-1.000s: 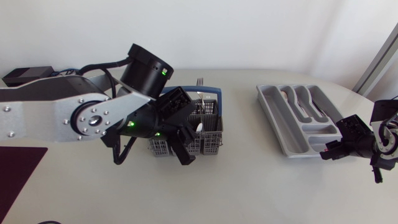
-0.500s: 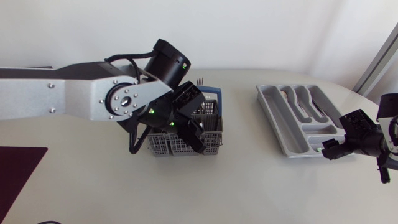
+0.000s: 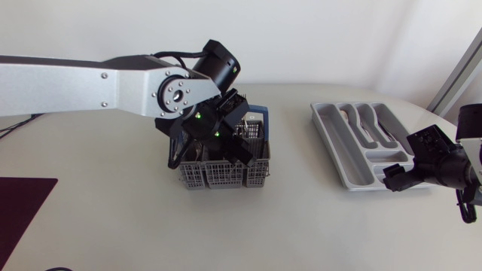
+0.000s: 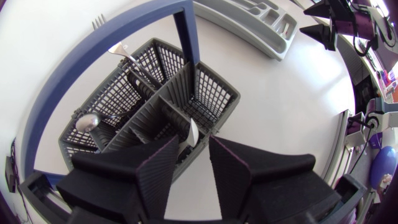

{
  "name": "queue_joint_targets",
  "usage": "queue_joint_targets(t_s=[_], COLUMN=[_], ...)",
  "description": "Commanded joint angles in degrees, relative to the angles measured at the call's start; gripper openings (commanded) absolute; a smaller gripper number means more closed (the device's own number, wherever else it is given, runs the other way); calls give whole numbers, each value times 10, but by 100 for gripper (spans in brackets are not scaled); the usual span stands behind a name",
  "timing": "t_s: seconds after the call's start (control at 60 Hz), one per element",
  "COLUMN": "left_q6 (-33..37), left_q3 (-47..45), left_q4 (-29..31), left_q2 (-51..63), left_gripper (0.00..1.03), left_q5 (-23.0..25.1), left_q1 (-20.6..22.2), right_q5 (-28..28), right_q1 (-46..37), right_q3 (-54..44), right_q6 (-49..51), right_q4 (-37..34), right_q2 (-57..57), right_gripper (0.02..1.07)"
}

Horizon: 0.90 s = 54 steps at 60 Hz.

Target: Sort the cutlery from the basket into the organizer compartments.

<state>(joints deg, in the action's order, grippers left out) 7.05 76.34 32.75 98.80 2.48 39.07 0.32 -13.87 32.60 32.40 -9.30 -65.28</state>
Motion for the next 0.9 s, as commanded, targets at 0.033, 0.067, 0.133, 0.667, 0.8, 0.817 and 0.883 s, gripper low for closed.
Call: queue_joint_targets(t_s=[0.033,0.067,0.133,0.667,0.8,0.817,0.883], left_q6=[-20,-20,-20,-26,-26,-26,-27], left_q3=[21,22,24,27,26,26,24], left_q4=[7,7,7,-8,-14,-14,-17], left_q2=[24,26,31,46,47,48,50], left_gripper=[36,36,36,26,23,22,19], left_q5=[-4,-4,-4,-9,-18,-19,-21], left_q1=[1,0,1,14,14,14,14], right_q5=[6,6,6,15,20,21,21], right_q1=[10,12,17,46,53,54,56], right_q3=[-13,-13,-14,-38,-42,-43,-44], right_q6=[-19,-20,-23,-30,-30,-30,-31], right_q4=[-11,-11,-11,-7,-6,-7,-8], right_q2=[7,7,8,22,30,31,36], right_gripper=[96,96,96,96,96,96,96])
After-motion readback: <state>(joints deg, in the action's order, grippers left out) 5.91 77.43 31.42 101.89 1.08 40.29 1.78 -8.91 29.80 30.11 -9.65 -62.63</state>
